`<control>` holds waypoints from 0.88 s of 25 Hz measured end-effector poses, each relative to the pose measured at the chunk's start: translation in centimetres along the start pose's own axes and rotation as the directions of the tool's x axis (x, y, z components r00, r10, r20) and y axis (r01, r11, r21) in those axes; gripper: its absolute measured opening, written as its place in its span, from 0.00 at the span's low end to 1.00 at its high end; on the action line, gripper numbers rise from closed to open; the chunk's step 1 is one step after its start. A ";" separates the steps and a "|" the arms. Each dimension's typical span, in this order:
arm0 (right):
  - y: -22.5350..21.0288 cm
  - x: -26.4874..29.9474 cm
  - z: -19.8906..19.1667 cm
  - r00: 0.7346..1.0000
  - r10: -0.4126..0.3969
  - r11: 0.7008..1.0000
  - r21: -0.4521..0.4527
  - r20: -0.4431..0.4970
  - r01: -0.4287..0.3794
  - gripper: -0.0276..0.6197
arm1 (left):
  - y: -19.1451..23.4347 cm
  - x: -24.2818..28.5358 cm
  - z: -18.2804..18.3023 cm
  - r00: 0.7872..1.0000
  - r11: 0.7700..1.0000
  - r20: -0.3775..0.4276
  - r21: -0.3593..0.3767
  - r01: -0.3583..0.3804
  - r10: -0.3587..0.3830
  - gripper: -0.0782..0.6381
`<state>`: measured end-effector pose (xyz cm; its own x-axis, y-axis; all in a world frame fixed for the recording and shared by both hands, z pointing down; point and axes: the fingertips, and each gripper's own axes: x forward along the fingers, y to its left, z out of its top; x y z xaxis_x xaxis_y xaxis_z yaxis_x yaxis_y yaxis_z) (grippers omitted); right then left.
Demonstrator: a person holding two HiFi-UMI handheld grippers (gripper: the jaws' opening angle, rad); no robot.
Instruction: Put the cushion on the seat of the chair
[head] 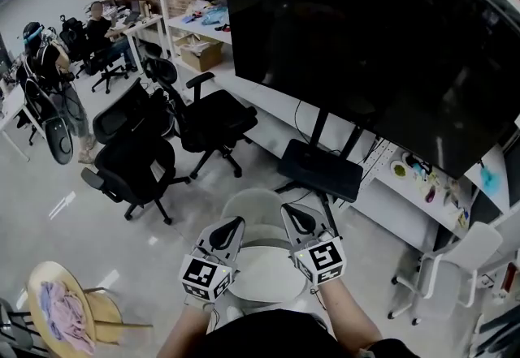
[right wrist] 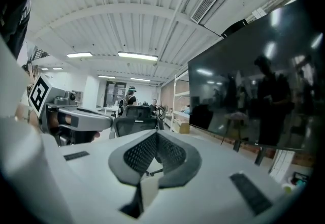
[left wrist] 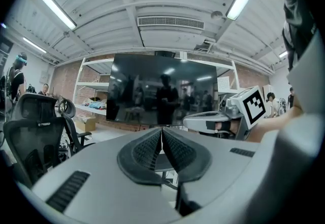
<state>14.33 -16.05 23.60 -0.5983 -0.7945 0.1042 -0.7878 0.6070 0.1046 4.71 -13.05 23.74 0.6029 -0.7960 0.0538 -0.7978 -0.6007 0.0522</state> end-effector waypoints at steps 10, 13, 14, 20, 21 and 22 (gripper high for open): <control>1.2 0.7 0.9 0.999 0.023 1.000 0.009 0.024 -0.023 0.05 | 1.1 -1.2 1.0 0.999 1.000 0.024 0.009 -0.030 0.030 0.13; 1.7 0.9 0.8 0.999 0.041 0.999 0.023 0.026 -0.042 0.05 | 1.0 -1.5 0.9 0.999 0.999 0.025 0.012 -0.032 0.031 0.13; 1.8 0.9 0.8 0.999 0.047 0.999 0.026 0.026 -0.048 0.05 | 1.0 -1.6 0.9 0.999 0.999 0.025 0.013 -0.031 0.030 0.13; 2.1 0.6 0.9 0.999 0.040 0.998 0.041 0.028 -0.041 0.05 | 0.8 -2.2 1.0 0.999 0.999 0.021 0.017 -0.029 0.029 0.13; 2.2 0.5 0.9 0.999 0.039 0.998 0.042 0.028 -0.041 0.05 | 0.8 -2.3 1.0 0.999 0.999 0.022 0.016 -0.029 0.029 0.13; 2.2 0.4 0.8 0.999 0.039 0.998 0.042 0.027 -0.040 0.05 | 0.7 -2.4 0.9 0.999 0.999 0.023 0.017 -0.029 0.028 0.13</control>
<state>12.22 -15.02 23.06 -0.6325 -0.7703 0.0811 -0.7685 0.6372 0.0587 2.69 -11.63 22.73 0.5797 -0.8142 0.0326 -0.8148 -0.5788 0.0340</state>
